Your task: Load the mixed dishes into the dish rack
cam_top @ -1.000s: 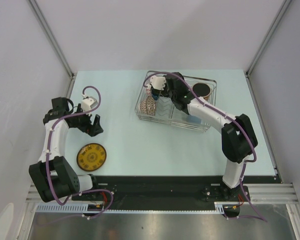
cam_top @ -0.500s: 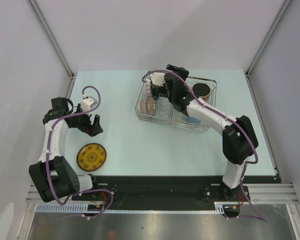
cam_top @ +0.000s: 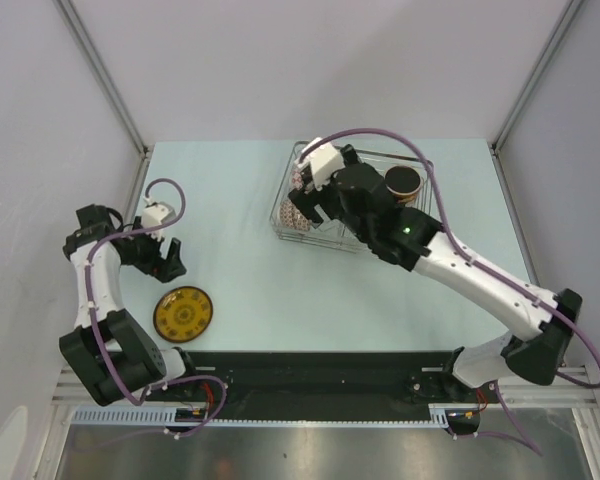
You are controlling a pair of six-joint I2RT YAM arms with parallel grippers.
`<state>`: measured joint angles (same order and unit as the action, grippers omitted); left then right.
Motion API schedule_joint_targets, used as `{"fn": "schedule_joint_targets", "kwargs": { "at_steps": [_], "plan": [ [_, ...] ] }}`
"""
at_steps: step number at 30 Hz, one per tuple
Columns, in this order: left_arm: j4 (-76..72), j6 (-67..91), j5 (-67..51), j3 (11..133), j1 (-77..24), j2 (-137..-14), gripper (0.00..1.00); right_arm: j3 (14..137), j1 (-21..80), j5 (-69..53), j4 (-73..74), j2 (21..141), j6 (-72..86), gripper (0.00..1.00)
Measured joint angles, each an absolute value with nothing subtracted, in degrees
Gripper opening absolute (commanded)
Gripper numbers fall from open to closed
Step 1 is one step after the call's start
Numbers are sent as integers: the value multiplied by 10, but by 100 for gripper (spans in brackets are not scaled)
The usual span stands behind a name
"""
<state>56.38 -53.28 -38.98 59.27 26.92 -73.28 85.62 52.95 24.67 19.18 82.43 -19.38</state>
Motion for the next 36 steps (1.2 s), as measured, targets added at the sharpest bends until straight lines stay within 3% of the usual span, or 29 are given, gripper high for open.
{"fn": "schedule_joint_targets", "kwargs": {
  "at_steps": [5,11,17,28,36],
  "plan": [
    [601,-606,-363,594,333,-733,94,856,537,192,248,802,-50,100],
    [628,-692,-321,581,392,-732,93,848,586,112,270,897,56,100],
    [626,-778,-260,520,433,-725,92,835,591,-6,251,1004,158,90],
    [600,-929,-192,365,438,-634,94,832,587,-174,133,1136,278,83],
    [554,-945,-176,320,402,-632,95,832,579,-236,76,1177,321,80]
  ]
}}
